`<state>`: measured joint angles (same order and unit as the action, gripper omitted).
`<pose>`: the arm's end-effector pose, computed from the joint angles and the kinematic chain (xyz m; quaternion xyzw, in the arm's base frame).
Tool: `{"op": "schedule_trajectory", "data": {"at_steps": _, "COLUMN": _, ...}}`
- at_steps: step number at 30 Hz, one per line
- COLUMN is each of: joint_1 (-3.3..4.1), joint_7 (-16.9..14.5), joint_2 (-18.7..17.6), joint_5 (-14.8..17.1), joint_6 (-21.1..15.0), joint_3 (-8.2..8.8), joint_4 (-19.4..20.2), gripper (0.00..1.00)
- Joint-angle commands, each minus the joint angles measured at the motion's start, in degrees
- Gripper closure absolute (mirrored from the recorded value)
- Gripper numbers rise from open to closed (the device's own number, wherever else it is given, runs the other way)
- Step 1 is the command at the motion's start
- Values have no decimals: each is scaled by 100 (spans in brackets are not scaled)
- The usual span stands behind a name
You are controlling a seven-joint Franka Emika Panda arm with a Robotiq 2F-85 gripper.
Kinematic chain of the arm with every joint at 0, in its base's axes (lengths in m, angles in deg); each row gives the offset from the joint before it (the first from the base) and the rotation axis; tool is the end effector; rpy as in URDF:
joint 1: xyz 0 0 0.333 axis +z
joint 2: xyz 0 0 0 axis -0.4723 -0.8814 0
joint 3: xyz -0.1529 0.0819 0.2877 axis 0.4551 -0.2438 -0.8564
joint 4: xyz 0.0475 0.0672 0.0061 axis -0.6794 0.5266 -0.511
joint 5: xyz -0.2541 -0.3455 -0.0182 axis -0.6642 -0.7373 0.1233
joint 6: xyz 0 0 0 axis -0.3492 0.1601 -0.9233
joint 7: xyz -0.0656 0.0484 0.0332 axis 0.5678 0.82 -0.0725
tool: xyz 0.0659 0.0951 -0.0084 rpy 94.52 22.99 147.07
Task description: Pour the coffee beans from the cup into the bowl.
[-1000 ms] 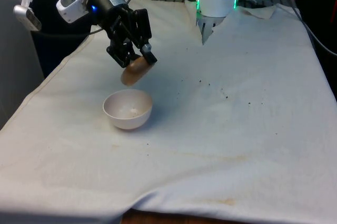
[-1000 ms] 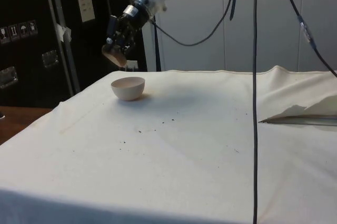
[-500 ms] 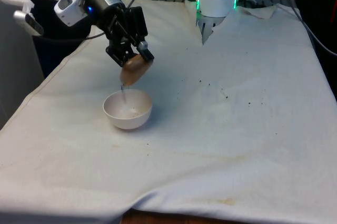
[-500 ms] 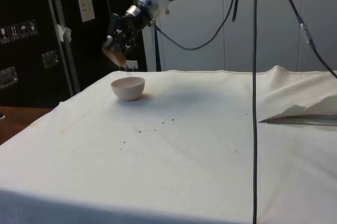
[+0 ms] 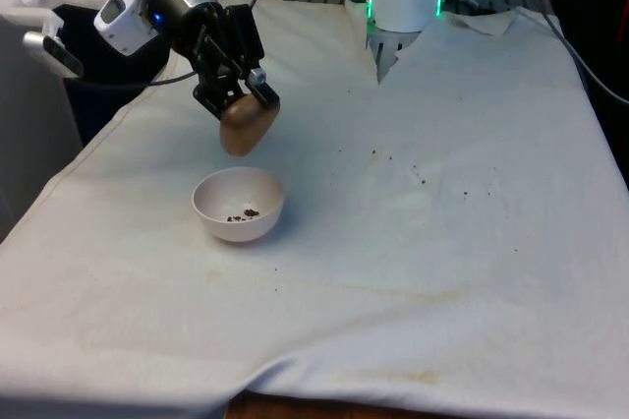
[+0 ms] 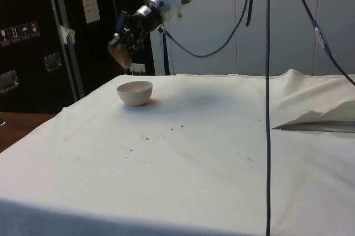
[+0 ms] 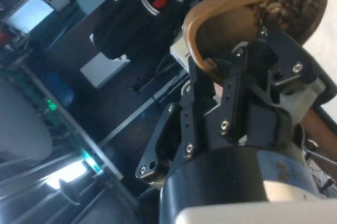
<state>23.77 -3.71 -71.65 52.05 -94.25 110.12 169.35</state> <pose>0.6849 -0.2631 0.2497 -0.8292 0.1723 -0.2247 0.4820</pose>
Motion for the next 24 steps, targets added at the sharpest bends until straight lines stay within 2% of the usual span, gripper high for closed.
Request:
{"op": "schedule_trajectory", "data": {"at_steps": 1, "joint_1": -34, "joint_7": 29, "joint_2": -17, "joint_5": 52, "joint_6": 40, "joint_3": -23, "joint_4": -17, "gripper": 97}}
{"op": "schedule_trajectory", "data": {"at_steps": 2, "joint_1": 0, "joint_7": 0, "joint_2": -11, "joint_5": 40, "joint_6": 23, "joint_3": 11, "joint_4": 0, "gripper": 97}}
{"op": "schedule_trajectory", "data": {"at_steps": 4, "joint_1": -40, "joint_7": 34, "joint_2": -40, "joint_5": 132, "joint_6": 86, "joint_3": 0, "joint_4": -11, "gripper": 97}}
{"op": "schedule_trajectory", "data": {"at_steps": 10, "joint_1": -40, "joint_7": 46, "joint_2": -103, "joint_5": 407, "joint_6": 252, "joint_3": 69, "joint_4": 0, "gripper": 97}}
{"op": "schedule_trajectory", "data": {"at_steps": 11, "joint_1": -6, "joint_7": 6, "joint_2": -97, "joint_5": 355, "joint_6": 218, "joint_3": 86, "joint_4": 0, "gripper": 97}}
{"op": "schedule_trajectory", "data": {"at_steps": 12, "joint_1": -46, "joint_7": 46, "joint_2": -109, "joint_5": 441, "joint_6": 269, "joint_3": 69, "joint_4": 6, "gripper": 97}}
{"op": "schedule_trajectory", "data": {"at_steps": 18, "joint_1": -46, "joint_7": 57, "joint_2": -149, "joint_5": 716, "joint_6": 464, "joint_3": 149, "joint_4": 40, "gripper": 97}}
{"op": "schedule_trajectory", "data": {"at_steps": 19, "joint_1": -11, "joint_7": 17, "joint_2": -155, "joint_5": 682, "joint_6": 435, "joint_3": 172, "joint_4": 34, "gripper": 97}}
{"op": "schedule_trajectory", "data": {"at_steps": 20, "joint_1": -46, "joint_7": 52, "joint_2": -155, "joint_5": 756, "joint_6": 487, "joint_3": 155, "joint_4": 52, "gripper": 97}}
{"op": "schedule_trajectory", "data": {"at_steps": 24, "joint_1": -40, "joint_7": 34, "joint_2": -149, "joint_5": 888, "joint_6": 630, "joint_3": 218, "joint_4": 115, "gripper": 97}}
